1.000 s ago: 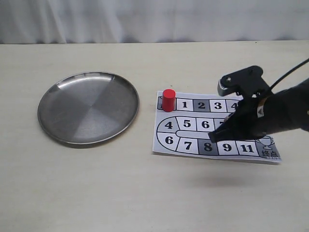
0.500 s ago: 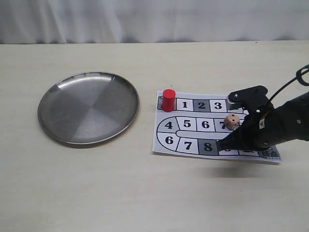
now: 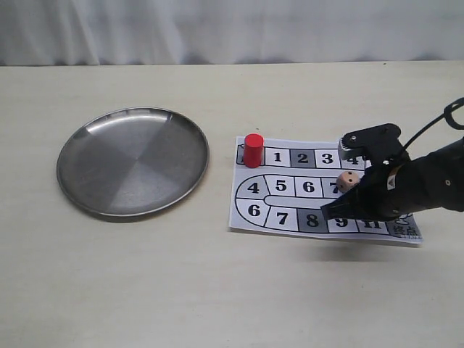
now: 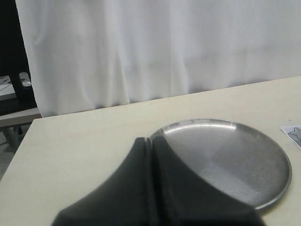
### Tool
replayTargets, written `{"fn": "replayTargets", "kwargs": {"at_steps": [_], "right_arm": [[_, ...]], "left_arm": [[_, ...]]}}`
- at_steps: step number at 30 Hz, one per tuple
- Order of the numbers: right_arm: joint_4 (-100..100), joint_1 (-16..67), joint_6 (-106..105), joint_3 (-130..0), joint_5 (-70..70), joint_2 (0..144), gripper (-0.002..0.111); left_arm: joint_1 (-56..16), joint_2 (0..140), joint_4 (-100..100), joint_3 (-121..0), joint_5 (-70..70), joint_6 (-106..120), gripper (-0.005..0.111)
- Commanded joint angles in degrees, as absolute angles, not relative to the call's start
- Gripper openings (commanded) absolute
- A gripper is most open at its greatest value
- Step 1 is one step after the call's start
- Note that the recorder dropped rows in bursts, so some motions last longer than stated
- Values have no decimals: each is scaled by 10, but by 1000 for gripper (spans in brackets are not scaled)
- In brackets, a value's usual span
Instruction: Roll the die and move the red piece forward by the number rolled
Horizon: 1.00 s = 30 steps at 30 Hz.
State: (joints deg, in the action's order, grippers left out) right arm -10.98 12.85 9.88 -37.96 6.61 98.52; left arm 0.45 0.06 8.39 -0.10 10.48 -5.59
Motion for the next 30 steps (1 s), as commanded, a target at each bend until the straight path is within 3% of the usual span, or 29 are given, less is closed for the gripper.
{"fn": "replayTargets", "kwargs": {"at_steps": [1, 16, 27, 30], "right_arm": [[-110, 125, 101, -376, 41, 986, 4], [-98, 125, 101, -376, 34, 986, 4], [-23, 128, 101, -445, 130, 952, 5], [-13, 139, 97, -477, 167, 952, 11]], "left_arm": [[0, 0, 83, 0, 99, -56, 0], [0, 0, 83, 0, 99, -56, 0], [0, 0, 83, 0, 99, -56, 0], [0, 0, 83, 0, 99, -56, 0]]}}
